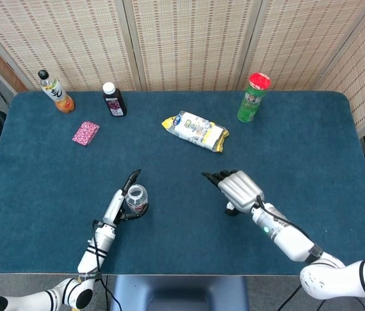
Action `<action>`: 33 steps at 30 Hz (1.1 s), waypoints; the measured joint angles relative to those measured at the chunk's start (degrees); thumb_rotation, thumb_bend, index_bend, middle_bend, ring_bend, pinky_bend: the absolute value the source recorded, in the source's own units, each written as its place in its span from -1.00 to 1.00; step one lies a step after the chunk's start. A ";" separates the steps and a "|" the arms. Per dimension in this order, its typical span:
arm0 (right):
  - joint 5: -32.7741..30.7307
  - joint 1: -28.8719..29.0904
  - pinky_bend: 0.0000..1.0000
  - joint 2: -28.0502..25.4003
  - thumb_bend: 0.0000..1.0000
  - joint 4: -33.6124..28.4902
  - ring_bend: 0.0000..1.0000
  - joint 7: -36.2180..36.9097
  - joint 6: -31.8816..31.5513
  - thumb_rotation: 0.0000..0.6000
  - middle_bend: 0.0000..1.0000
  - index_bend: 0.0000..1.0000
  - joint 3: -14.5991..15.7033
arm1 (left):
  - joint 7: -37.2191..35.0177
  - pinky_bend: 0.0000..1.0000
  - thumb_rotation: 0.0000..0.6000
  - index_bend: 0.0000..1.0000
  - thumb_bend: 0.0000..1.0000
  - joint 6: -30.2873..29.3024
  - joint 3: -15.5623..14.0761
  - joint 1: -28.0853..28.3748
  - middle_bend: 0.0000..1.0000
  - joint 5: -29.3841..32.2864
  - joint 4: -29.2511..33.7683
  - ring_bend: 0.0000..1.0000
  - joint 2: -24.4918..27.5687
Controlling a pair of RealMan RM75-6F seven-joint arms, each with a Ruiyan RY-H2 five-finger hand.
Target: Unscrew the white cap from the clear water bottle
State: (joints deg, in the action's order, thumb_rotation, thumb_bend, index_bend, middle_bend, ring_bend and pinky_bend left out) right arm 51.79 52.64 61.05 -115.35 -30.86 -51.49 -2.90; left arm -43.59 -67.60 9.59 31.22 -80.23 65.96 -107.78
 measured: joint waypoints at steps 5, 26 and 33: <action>-0.30 0.14 -0.33 -0.47 -0.82 -0.86 -0.58 -0.65 -0.50 1.00 -0.61 -1.00 -0.06 | -0.81 -0.99 1.00 -1.00 -0.38 0.30 -0.02 -0.14 -1.00 -0.21 -1.04 -1.00 -0.58; 5.05 -4.51 -0.78 -5.26 -0.82 -5.04 -1.00 2.17 -5.83 1.00 -0.98 -1.00 0.54 | 3.43 -1.00 1.00 -1.00 -0.43 -5.28 -2.41 -2.79 -1.00 -5.41 4.45 -1.00 9.85; 17.50 -16.37 -0.91 -8.71 -0.82 -5.98 -1.00 5.05 -17.36 1.00 -1.00 -1.00 5.52 | 10.44 -0.96 1.00 -1.00 -0.42 -5.93 -6.86 -5.54 -1.00 -7.99 12.51 -1.00 25.07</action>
State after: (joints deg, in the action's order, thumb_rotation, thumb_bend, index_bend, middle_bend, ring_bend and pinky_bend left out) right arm 69.30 36.27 52.33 -121.32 -25.81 -68.85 2.62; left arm -33.15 -73.53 2.74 25.68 -88.22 78.48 -82.70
